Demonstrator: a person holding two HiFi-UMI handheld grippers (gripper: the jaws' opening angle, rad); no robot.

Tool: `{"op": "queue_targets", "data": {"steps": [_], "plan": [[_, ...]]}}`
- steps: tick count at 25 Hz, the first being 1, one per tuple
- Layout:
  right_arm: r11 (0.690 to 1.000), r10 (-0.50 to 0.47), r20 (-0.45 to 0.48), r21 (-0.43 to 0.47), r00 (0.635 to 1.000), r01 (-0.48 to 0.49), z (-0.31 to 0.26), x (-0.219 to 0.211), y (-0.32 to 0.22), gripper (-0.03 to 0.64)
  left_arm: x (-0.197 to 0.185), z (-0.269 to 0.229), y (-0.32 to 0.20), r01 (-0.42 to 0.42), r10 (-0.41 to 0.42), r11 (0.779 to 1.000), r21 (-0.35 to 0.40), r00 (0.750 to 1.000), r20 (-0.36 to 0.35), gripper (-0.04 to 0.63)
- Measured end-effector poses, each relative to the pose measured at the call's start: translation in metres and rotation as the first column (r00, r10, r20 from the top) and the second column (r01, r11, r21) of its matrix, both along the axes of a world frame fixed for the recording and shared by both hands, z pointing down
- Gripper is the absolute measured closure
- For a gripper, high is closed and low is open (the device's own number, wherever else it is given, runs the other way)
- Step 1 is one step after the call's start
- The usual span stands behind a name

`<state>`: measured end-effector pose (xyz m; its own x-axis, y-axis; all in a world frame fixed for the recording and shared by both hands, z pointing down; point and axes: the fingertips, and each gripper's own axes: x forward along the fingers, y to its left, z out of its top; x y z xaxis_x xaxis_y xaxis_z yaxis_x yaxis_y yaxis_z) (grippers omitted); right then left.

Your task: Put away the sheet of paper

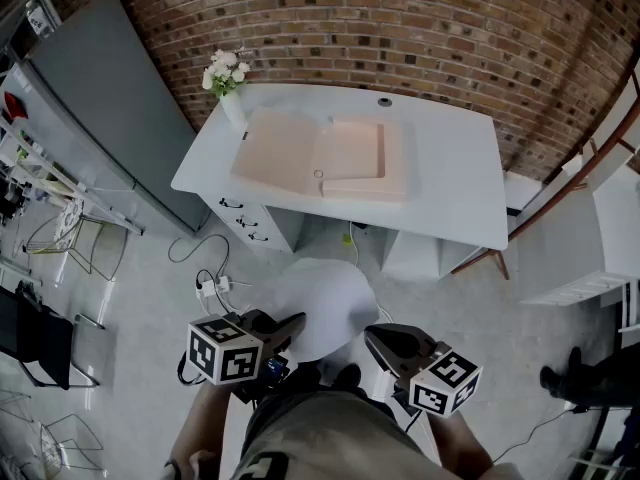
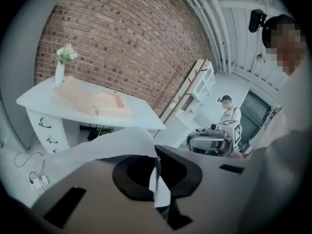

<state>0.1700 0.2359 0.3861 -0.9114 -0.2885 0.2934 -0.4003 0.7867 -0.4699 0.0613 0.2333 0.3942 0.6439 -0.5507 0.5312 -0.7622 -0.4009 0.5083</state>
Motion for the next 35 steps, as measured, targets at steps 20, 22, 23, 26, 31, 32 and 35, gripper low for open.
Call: {"op": "queue_targets", "data": {"steps": [20,22,23,26,31,32,35], "plan": [[0.983,0.182,-0.083,-0.019,0.980,-0.184,-0.008,-0.076,-0.058,0.594,-0.095,0.006,-0.069,-0.064,0.066,0.995,0.076,0.998,-0.021,0.581],[0.983,0.178,-0.090,-0.019,0.980,-0.181,-0.008,-0.092,-0.062,0.594,-0.109,0.007,-0.075,-0.067,0.069,0.995,0.075,0.997,-0.021,0.581],[0.984,0.176,-0.095,-0.021,0.980,-0.179,-0.007,-0.099,-0.064,0.594,-0.116,0.009,-0.077,-0.069,0.070,0.995,0.076,0.997,-0.018,0.581],[0.986,0.161,-0.111,-0.024,0.981,-0.165,-0.006,-0.123,-0.067,0.594,-0.138,0.010,-0.082,-0.072,0.073,0.994,0.081,0.997,-0.009,0.581],[0.992,0.118,-0.127,-0.019,0.985,-0.121,-0.004,-0.162,-0.070,0.594,-0.173,0.014,-0.085,-0.055,0.056,0.995,0.089,0.998,-0.013,0.581],[0.994,0.107,-0.130,-0.020,0.986,-0.111,-0.004,-0.168,-0.069,0.594,-0.178,0.016,-0.086,-0.047,0.048,0.995,0.089,0.999,-0.014,0.581],[0.996,0.075,-0.150,-0.027,0.986,-0.080,-0.002,-0.181,-0.067,0.594,-0.190,0.017,-0.085,-0.023,0.025,0.996,0.089,0.999,-0.022,0.581]]}}
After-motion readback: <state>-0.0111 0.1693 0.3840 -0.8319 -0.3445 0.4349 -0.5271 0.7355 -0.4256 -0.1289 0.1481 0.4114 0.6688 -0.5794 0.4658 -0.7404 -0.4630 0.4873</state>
